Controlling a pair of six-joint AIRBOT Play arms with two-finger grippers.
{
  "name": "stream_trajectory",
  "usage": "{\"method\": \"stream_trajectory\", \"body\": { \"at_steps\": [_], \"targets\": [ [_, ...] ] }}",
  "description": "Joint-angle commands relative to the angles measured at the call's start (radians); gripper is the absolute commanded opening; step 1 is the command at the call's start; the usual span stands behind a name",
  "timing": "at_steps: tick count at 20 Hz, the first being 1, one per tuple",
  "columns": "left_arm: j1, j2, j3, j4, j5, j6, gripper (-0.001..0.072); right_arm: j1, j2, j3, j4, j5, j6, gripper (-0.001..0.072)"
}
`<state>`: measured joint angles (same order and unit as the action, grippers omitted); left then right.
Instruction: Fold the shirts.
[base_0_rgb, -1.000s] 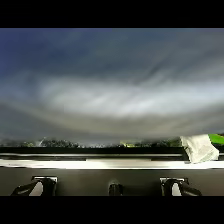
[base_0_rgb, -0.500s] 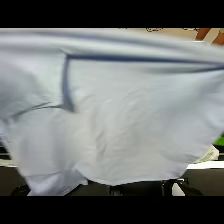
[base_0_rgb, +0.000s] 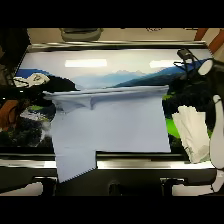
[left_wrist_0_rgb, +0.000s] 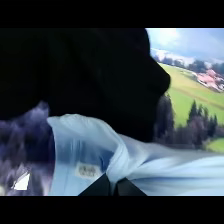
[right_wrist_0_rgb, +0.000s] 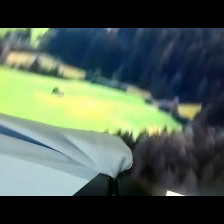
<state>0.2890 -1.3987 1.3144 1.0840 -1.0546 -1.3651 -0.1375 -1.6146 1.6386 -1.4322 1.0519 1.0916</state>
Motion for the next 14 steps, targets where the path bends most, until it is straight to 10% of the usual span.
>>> {"method": "stream_trajectory", "body": {
  "at_steps": [1, 6, 14],
  "targets": [
    [-0.013, -0.183, 0.058, -0.075, 0.156, 0.050, 0.0029, 0.028, -0.108, -0.013, 0.009, -0.304, 0.106, 0.0051],
    [-0.029, -0.182, 0.113, -0.075, 0.131, 0.084, 0.0029, 0.027, -0.066, -0.013, -0.076, -0.193, 0.062, 0.0052],
    [-0.030, -0.176, 0.050, 0.053, -0.395, -0.031, 0.0029, 0.028, -0.067, -0.015, -0.143, 0.267, -0.087, 0.0051]
  ]
}}
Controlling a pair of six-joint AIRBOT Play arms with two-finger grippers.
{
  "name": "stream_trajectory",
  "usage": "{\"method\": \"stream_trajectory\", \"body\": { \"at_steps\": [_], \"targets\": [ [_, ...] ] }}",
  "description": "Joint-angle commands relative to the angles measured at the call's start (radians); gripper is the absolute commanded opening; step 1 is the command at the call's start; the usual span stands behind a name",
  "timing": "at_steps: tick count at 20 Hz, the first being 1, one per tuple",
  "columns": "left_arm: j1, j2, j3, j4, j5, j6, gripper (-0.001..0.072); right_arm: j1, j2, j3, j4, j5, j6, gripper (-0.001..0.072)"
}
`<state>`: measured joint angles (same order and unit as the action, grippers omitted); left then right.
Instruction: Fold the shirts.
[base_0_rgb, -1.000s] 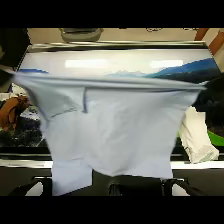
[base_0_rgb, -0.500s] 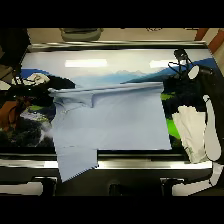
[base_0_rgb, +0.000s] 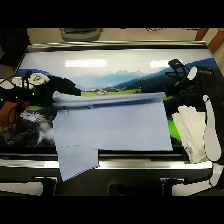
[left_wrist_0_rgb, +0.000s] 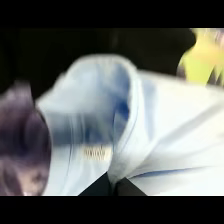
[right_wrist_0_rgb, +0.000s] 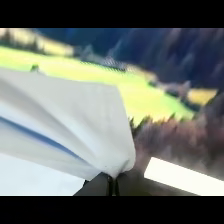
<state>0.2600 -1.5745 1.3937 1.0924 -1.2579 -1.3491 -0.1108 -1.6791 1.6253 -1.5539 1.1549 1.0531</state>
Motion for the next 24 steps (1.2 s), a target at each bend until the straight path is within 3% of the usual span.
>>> {"method": "stream_trajectory", "body": {
  "at_steps": [1, 6, 11, 14, 16, 18, 19, 20, 24],
  "targets": [
    [-0.005, 0.000, -0.060, 0.045, -0.214, -0.058, 0.0029, 0.001, -0.006, -0.005, -0.021, 0.192, -0.048, 0.0051],
    [-0.018, -0.008, -0.232, 0.042, -0.217, -0.076, 0.0029, 0.001, -0.070, -0.043, 0.023, 0.296, -0.048, 0.0052],
    [-0.017, -0.008, -0.255, 0.042, -0.161, -0.077, 0.0030, 0.001, -0.080, -0.083, 0.045, 0.323, -0.043, 0.0058],
    [-0.001, -0.008, -0.245, 0.042, -0.168, -0.073, 0.0052, 0.001, -0.076, -0.083, 0.053, 0.372, -0.033, 0.0303],
    [0.031, -0.003, -0.206, 0.042, -0.203, -0.073, 0.0326, -0.019, -0.052, -0.083, 0.062, 0.406, -0.035, 0.0404],
    [0.066, 0.019, -0.175, 0.042, -0.257, -0.072, 0.0343, -0.074, -0.017, -0.084, 0.087, 0.467, -0.052, 0.0450],
    [0.079, 0.040, -0.185, 0.042, -0.276, -0.069, 0.0388, -0.109, 0.000, -0.093, 0.106, 0.499, -0.051, 0.0451],
    [0.088, 0.068, -0.214, 0.042, -0.276, -0.069, 0.0492, -0.146, 0.029, -0.130, 0.124, 0.515, -0.051, 0.0451],
    [0.095, 0.238, -0.529, 0.042, -0.215, -0.017, 0.0512, -0.219, 0.238, -0.456, 0.135, 0.391, -0.091, 0.0450]
  ]
}}
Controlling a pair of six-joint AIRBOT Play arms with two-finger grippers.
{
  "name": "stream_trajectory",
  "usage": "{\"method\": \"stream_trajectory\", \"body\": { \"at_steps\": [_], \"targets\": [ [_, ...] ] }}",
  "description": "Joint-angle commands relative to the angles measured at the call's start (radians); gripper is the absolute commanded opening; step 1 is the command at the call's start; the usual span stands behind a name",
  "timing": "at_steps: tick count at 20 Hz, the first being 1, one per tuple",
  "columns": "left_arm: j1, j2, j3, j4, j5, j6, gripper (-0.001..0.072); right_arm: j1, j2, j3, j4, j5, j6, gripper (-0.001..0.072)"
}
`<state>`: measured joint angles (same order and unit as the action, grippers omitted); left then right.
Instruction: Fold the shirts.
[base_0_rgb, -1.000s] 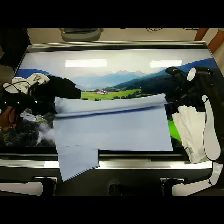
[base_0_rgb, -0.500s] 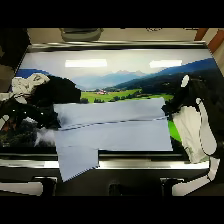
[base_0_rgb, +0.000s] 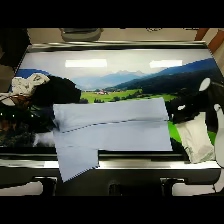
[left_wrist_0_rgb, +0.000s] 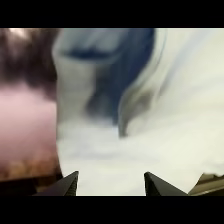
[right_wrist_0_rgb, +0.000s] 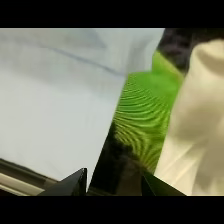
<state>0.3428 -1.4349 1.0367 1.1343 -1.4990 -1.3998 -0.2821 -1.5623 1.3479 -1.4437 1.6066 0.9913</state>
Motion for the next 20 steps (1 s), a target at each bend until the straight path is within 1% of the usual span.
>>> {"method": "stream_trajectory", "body": {
  "at_steps": [1, 2, 3, 6, 11, 16, 17, 18, 19, 20],
  "targets": [
    [0.012, 0.137, -0.256, 0.000, 0.038, 0.047, 0.0512, -0.046, 0.167, -0.248, 0.025, -0.098, -0.037, 0.0450],
    [0.012, 0.176, -0.332, -0.009, 0.049, 0.063, 0.0511, -0.045, 0.206, -0.308, 0.044, -0.133, -0.039, 0.0449],
    [0.011, 0.210, -0.389, -0.026, 0.056, 0.098, 0.0511, -0.045, 0.234, -0.351, 0.054, -0.154, -0.039, 0.0448],
    [0.013, 0.287, -0.486, -0.016, 0.086, 0.118, 0.0510, -0.045, 0.266, -0.401, 0.045, -0.138, -0.054, 0.0440],
    [0.011, 0.299, -0.493, -0.008, 0.051, 0.117, 0.0501, -0.045, 0.266, -0.401, 0.045, -0.134, -0.054, 0.0440],
    [-0.002, 0.299, -0.524, -0.020, 0.101, 0.090, 0.0492, -0.045, 0.266, -0.401, 0.045, -0.139, -0.052, 0.0441],
    [-0.012, 0.299, -0.538, -0.019, 0.122, 0.075, 0.0471, -0.045, 0.266, -0.404, 0.045, -0.140, -0.034, 0.0441],
    [-0.028, 0.299, -0.552, -0.021, 0.144, 0.056, 0.0428, -0.045, 0.266, -0.412, 0.045, -0.141, -0.021, 0.0449],
    [-0.048, 0.298, -0.561, -0.024, 0.160, 0.046, 0.0414, -0.045, 0.266, -0.428, 0.045, -0.142, -0.019, 0.0529],
    [-0.069, 0.298, -0.564, -0.025, 0.169, 0.047, 0.0278, -0.045, 0.266, -0.449, 0.046, -0.144, -0.018, 0.0570]
  ]
}}
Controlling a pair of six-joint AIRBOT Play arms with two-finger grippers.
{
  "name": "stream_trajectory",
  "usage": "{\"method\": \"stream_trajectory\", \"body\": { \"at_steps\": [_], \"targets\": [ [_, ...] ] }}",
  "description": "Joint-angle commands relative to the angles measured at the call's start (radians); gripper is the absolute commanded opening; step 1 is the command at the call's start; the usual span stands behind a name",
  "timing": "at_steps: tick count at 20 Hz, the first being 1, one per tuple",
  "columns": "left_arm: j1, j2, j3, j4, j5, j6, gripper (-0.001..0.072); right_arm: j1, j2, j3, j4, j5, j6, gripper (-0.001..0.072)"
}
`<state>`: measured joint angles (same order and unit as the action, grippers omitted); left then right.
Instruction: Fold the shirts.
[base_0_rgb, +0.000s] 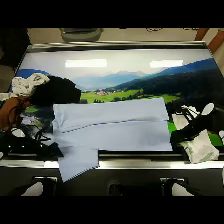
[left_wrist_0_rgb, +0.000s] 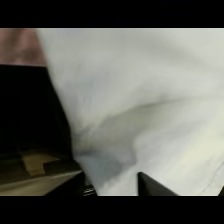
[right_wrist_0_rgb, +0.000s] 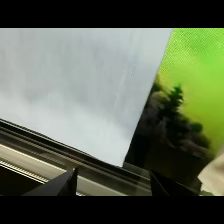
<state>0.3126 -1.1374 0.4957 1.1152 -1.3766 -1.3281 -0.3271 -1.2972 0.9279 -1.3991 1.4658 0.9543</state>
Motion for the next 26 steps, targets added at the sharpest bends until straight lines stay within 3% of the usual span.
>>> {"method": "stream_trajectory", "body": {
  "at_steps": [1, 2, 8, 12, 17, 20, 22, 23, 26],
  "targets": [
    [-0.055, 0.001, -0.023, -0.006, 0.058, -0.025, 0.0097, 0.000, 0.001, -0.048, 0.007, -0.003, 0.027, 0.0570],
    [-0.065, 0.001, -0.023, -0.008, 0.068, -0.025, 0.0033, 0.000, 0.001, -0.066, 0.021, -0.002, 0.027, 0.0571],
    [-0.071, 0.002, -0.023, -0.008, 0.087, -0.022, 0.0032, 0.000, 0.000, -0.083, 0.042, -0.058, 0.052, 0.0571],
    [-0.071, 0.002, -0.023, -0.008, 0.088, -0.006, 0.0032, 0.000, -0.002, -0.085, -0.031, -0.063, 0.094, 0.0570],
    [-0.071, 0.002, -0.023, -0.016, 0.101, -0.006, 0.0032, 0.000, -0.003, -0.190, 0.051, -0.144, 0.116, 0.0543],
    [-0.071, 0.002, -0.023, -0.016, 0.108, -0.006, 0.0032, 0.000, -0.003, -0.229, 0.080, -0.232, 0.134, 0.0406],
    [-0.071, 0.002, -0.023, -0.016, 0.114, -0.006, 0.0032, 0.000, -0.003, -0.229, 0.079, -0.257, 0.143, 0.0218],
    [-0.071, 0.002, -0.023, -0.016, 0.119, -0.006, 0.0032, 0.000, -0.003, -0.229, 0.079, -0.261, 0.143, 0.0056],
    [-0.071, 0.004, -0.007, -0.011, 0.121, -0.002, 0.0031, 0.000, 0.001, -0.225, 0.079, -0.240, 0.116, 0.0051]
  ]
}}
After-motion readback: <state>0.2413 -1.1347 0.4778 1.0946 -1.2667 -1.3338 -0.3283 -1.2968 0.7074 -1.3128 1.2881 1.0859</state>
